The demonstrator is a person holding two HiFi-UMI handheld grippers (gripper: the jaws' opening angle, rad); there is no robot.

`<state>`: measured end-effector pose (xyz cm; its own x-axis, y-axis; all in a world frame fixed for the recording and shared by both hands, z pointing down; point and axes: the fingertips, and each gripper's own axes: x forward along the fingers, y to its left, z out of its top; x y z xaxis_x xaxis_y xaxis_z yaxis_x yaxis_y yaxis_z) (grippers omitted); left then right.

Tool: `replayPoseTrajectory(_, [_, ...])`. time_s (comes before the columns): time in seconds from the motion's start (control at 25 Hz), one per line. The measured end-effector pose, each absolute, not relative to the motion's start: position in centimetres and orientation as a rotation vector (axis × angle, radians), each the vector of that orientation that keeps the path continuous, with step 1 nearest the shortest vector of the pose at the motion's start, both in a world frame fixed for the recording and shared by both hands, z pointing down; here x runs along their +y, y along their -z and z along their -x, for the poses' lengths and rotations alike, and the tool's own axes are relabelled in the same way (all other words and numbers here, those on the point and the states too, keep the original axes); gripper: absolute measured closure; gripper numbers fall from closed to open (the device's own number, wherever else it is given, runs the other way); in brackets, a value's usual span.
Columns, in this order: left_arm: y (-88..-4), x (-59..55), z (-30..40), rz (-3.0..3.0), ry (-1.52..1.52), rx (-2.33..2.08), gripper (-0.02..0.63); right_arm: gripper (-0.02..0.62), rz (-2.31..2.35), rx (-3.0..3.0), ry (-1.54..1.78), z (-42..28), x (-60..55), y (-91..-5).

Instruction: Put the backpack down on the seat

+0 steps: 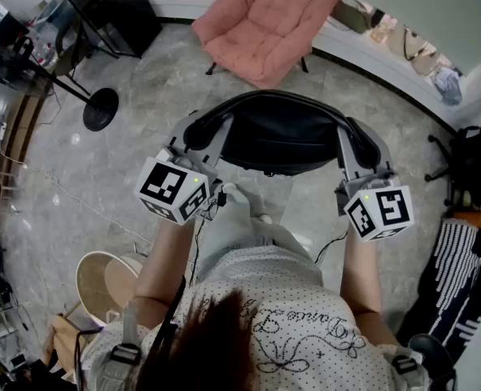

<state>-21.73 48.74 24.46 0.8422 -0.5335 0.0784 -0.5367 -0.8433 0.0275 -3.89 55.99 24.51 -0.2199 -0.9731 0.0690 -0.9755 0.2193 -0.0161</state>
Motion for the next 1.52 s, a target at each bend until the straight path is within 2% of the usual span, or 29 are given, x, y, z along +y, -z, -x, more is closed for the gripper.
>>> replayPoseTrajectory(0.8, [-23.7, 47.2, 20.4, -2.956, -0.122, -0.927, 0.588, 0.523, -1.935, -2.464, -0.117, 2.3, 53.8, -24.1])
replayPoseTrajectory(1.52, [-23.2, 24.8, 20.4, -3.003, -0.092, -0.82, 0.589, 0.523, -2.028, -2.424, -0.089, 2.7, 32.5, -23.5])
